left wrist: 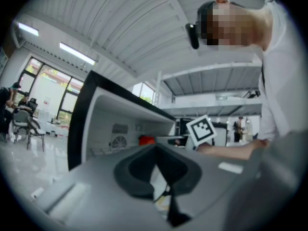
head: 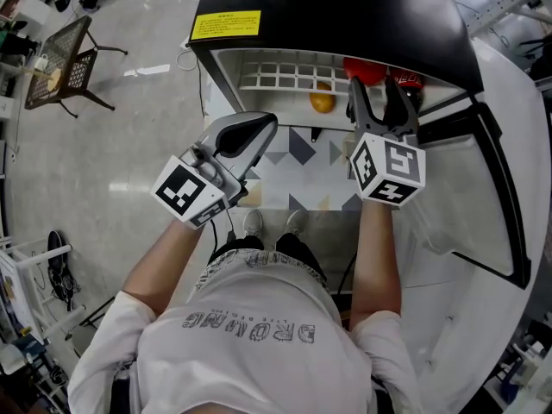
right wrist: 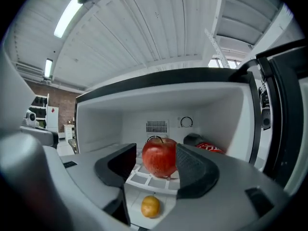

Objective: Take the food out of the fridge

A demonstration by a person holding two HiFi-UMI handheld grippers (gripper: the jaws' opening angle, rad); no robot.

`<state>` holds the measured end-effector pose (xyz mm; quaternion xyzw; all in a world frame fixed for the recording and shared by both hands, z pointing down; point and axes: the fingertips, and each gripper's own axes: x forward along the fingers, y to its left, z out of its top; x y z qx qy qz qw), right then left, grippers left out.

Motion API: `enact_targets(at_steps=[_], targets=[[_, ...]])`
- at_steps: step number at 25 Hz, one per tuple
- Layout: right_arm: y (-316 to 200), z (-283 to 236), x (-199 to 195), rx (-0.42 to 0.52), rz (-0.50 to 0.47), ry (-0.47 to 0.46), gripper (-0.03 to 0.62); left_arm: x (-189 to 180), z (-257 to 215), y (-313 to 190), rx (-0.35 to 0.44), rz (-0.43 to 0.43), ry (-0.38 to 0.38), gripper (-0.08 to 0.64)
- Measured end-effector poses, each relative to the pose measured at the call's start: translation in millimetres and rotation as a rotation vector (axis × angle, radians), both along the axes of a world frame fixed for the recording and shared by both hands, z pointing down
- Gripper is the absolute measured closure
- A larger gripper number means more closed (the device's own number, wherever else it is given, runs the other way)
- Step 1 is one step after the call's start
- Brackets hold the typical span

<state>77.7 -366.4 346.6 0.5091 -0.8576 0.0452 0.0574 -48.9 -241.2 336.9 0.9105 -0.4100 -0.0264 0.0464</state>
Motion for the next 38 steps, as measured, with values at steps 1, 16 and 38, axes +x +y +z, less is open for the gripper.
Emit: enact_targets(at_steps=[1, 16, 38], targets=[[-2, 2, -1, -0.001, 0.004, 0.012, 0.364, 0, 0, -1, 0.000, 0.001, -0.001, 0.552], [-27, 12, -9, -0.019, 0.076, 0.094, 0.299, 1, 2, -22, -0.001, 0.030, 0.008, 0.553], [-32, 14, -13, -0.010, 0.096, 0.146, 0.296, 1, 0, -18, 0.000, 0.030, 0.007, 0.552]])
